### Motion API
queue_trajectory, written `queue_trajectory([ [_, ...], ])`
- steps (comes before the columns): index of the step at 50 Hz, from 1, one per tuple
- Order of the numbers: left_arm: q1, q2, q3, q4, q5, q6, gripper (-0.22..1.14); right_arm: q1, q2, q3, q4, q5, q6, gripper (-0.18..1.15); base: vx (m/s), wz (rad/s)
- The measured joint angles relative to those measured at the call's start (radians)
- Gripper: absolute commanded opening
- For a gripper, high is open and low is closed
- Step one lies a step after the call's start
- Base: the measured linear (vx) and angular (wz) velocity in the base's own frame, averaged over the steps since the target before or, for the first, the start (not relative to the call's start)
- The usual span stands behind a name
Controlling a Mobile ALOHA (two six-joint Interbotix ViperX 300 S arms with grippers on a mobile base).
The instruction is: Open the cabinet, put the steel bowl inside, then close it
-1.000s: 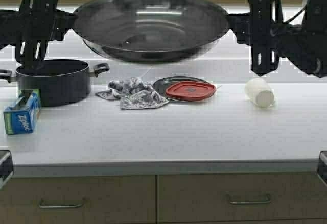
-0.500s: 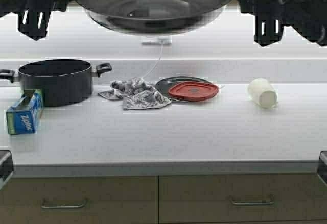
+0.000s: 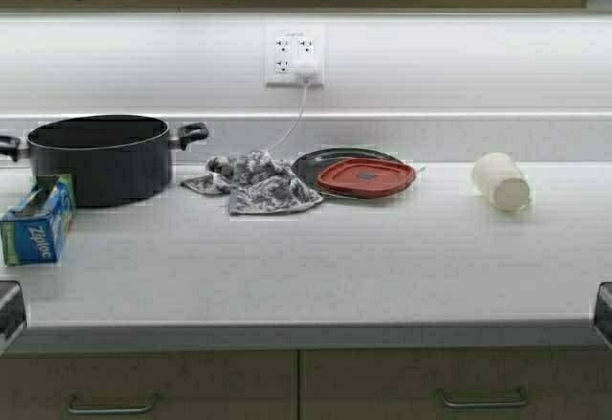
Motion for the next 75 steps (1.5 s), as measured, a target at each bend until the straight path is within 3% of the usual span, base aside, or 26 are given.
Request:
queue_trajectory([
  [10, 0.002, 0.025, -0.170, -0.014, 0.129, 0.002, 0.03, -0.003, 0.018, -0.153, 0.015, 0.155, 0.052, 0.07, 0.17, 0.04],
  [22, 0.003, 0.195, -0.356, -0.041, 0.199, -0.002, 0.03, -0.015, 0.132, -0.305, 0.028, 0.264, 0.061, 0.07, 0.19, 0.05],
  [34, 0.003, 0.350, -0.426, -0.091, 0.199, -0.005, 0.03, -0.048, 0.225, -0.354, 0.041, 0.316, 0.063, 0.08, 0.15, 0.03],
  [47, 0.002, 0.374, -0.430, -0.155, 0.199, -0.011, 0.05, -0.084, 0.270, -0.354, 0.040, 0.350, 0.074, 0.12, 0.09, 0.03],
  [52, 0.002, 0.376, -0.430, -0.184, 0.196, -0.012, 0.20, -0.086, 0.270, -0.354, 0.038, 0.356, 0.074, 0.36, 0.07, 0.01],
  [61, -0.002, 0.374, -0.403, -0.279, 0.080, -0.011, 0.86, -0.094, 0.265, -0.342, 0.023, 0.357, 0.071, 1.04, 0.05, 0.01],
  [65, -0.012, 0.374, -0.379, -0.314, 0.014, -0.011, 1.05, -0.110, 0.255, -0.319, 0.023, 0.357, 0.069, 1.06, 0.04, 0.01],
  [75, -0.031, 0.342, -0.333, -0.357, -0.072, -0.008, 1.03, -0.160, 0.198, -0.290, 0.025, 0.359, 0.057, 1.04, 0.04, 0.00],
])
